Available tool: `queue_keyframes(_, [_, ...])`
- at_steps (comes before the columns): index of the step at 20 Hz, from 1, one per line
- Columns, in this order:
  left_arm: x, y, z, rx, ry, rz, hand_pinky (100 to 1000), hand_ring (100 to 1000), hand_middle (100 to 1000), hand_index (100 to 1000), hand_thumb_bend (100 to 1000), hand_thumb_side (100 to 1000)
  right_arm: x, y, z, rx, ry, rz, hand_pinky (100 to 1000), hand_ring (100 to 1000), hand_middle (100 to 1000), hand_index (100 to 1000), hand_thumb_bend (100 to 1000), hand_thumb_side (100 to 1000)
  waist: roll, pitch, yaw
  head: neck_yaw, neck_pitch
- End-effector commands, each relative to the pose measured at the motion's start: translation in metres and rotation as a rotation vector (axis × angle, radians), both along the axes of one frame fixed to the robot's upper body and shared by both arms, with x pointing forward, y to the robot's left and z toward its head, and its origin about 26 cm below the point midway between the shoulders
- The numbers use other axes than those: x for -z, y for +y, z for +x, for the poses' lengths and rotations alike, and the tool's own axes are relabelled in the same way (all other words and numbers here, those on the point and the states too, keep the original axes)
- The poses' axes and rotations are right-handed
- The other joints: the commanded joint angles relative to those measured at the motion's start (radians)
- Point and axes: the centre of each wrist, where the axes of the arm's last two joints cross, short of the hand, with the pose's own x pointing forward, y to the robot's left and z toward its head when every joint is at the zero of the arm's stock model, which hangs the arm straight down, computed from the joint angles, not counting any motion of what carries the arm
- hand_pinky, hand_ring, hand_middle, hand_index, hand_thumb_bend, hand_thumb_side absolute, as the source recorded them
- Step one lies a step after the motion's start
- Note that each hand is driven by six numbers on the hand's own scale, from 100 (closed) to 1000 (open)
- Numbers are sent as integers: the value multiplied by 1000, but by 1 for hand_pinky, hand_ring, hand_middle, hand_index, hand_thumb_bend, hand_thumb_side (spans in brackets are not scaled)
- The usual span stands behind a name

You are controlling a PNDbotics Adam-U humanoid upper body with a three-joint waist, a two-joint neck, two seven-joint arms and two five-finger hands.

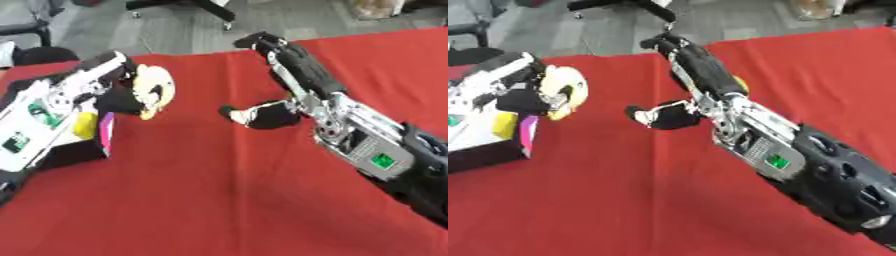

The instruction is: Pick up the objects with one hand, pass them to the other hand, and then place them into the box on the other side of the table.

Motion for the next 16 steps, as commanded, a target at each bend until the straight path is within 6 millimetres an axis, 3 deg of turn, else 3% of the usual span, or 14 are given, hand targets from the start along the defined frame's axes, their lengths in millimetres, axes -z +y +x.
queue_keyframes(1, [-19,30,4,-72,-60,-3,748,457,275,222,100,233,-9,-5,-1,9,-33,-3,719,892,845,885,549,356,2,-5,0,23,-2])
queue_keyframes(11, [-26,100,7,-260,-97,-10,750,458,276,224,100,227,-5,-12,-2,25,-31,-9,722,887,839,879,551,358,-1,-4,-4,89,-2])
queue_keyframes(14, [-22,120,10,-335,-102,-3,750,460,278,226,100,221,-3,-14,-3,33,-32,-15,725,886,838,878,552,360,-4,-3,-6,109,-2])
queue_keyframes(15, [-19,127,11,-361,-103,2,749,461,279,227,100,180,-2,-15,-3,37,-31,-16,723,885,837,877,549,358,-5,-2,-7,116,-2])
queue_keyframes(16, [-15,134,13,-387,-103,7,749,462,279,227,100,218,-2,-15,-3,41,-30,-15,723,885,837,877,548,362,-6,-1,-8,124,-2])
